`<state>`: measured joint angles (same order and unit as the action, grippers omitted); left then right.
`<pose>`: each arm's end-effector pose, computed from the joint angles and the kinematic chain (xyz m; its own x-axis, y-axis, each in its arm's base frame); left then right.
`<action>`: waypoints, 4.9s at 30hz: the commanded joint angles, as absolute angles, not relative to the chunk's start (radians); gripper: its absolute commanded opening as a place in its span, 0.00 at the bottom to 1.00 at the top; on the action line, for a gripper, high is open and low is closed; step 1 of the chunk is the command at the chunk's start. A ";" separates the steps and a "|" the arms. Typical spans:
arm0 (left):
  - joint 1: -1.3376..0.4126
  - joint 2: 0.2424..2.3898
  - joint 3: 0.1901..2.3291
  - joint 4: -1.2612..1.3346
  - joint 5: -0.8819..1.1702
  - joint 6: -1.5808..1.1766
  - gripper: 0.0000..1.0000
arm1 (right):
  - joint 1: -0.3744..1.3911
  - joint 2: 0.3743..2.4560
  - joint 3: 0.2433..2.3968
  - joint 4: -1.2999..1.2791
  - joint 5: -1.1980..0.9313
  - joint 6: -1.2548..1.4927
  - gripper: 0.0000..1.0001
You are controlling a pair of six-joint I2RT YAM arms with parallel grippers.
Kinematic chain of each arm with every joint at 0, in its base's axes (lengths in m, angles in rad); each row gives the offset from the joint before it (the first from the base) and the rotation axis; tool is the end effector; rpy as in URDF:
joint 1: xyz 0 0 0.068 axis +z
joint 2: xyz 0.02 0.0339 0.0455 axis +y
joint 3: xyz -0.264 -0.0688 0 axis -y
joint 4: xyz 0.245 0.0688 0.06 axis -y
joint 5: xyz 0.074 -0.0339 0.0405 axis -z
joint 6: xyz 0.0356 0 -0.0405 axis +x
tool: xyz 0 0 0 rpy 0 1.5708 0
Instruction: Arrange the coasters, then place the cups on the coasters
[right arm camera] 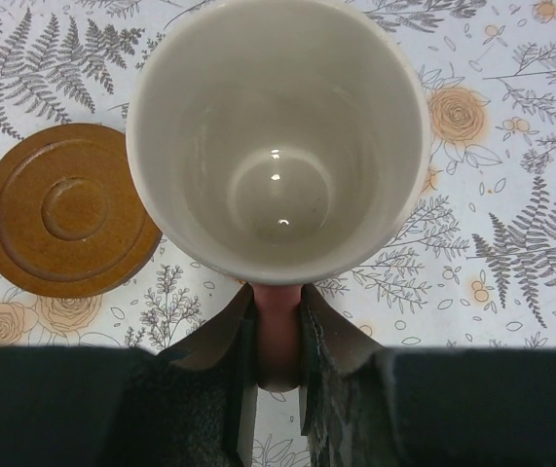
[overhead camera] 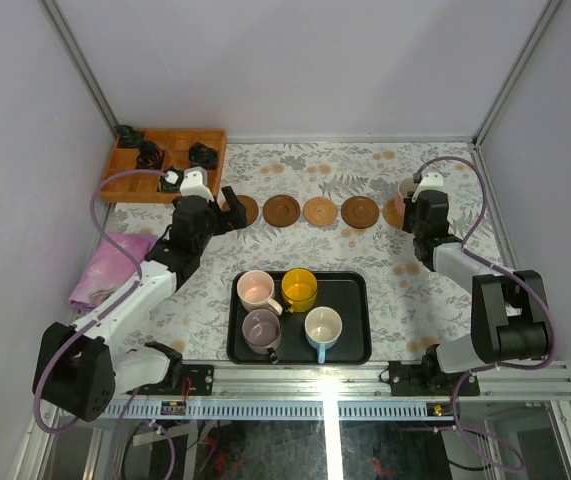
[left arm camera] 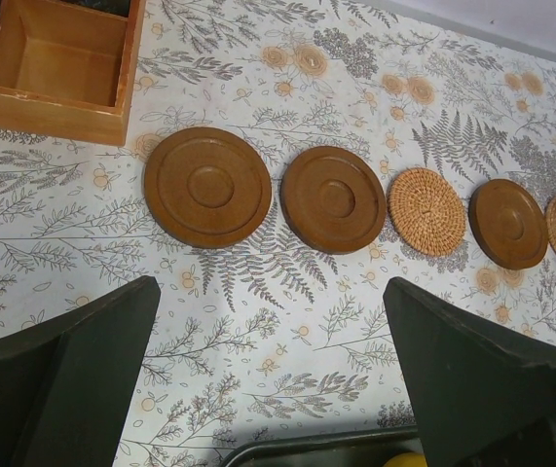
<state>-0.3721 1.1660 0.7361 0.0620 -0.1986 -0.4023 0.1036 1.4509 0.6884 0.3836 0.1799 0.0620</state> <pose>0.2497 -0.0899 0.2694 -0.3807 -0.2635 -0.8864 0.0390 0.9531 -0.3000 0.3073 0.0255 0.2094 -0.3633 0.0235 -0.9314 0.0863 0.9962 -0.0085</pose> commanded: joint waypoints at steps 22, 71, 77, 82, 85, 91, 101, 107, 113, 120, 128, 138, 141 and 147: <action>-0.367 1.191 0.708 0.133 -0.207 -0.402 1.00 | 0.081 1.529 0.760 0.576 0.132 0.068 0.00; -0.367 1.189 0.703 0.121 -0.201 -0.409 1.00 | 0.081 1.552 0.757 0.482 0.131 0.107 0.66; -0.367 1.186 0.702 0.122 -0.200 -0.412 1.00 | 0.083 1.535 0.741 0.477 0.144 0.118 0.69; -0.369 1.186 0.701 0.121 -0.200 -0.414 1.00 | 0.082 1.517 0.722 0.471 0.162 0.134 0.69; -0.368 1.187 0.700 0.120 -0.199 -0.417 1.00 | 0.082 1.497 0.712 0.471 0.168 0.138 0.67; -0.368 1.179 0.690 0.120 -0.200 -0.424 1.00 | 0.082 1.470 0.714 0.437 0.169 0.143 0.65; -0.368 1.147 0.676 0.108 -0.210 -0.426 1.00 | 0.083 1.255 0.708 0.235 0.252 0.250 0.70; -0.368 1.145 0.671 0.101 -0.207 -0.426 1.00 | 0.084 1.101 0.772 -0.003 0.241 0.308 0.76; -0.368 1.152 0.680 0.093 -0.198 -0.416 1.00 | 0.138 0.989 0.780 -0.219 0.088 0.349 0.89; -0.368 1.164 0.681 0.081 -0.189 -0.411 1.00 | 0.377 0.929 0.763 -0.360 0.009 0.408 0.97; -0.369 1.162 0.671 0.071 -0.179 -0.431 1.00 | 0.581 0.962 0.821 -0.446 -0.064 0.448 1.00; -0.370 1.144 0.657 0.065 -0.173 -0.435 1.00 | 0.844 0.976 0.826 -0.545 -0.078 0.481 1.00; -0.375 1.141 0.653 0.066 -0.167 -0.437 1.00 | 0.918 0.985 0.819 -0.551 -0.054 0.511 0.99; -0.387 1.138 0.647 0.065 -0.165 -0.439 1.00 | 1.063 1.031 0.822 -0.601 0.009 0.541 0.99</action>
<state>-0.3779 1.1595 0.6632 0.0513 -0.1734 -0.4305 0.9817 1.0080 0.7826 -0.5514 -0.0441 0.5030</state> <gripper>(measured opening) 0.997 0.994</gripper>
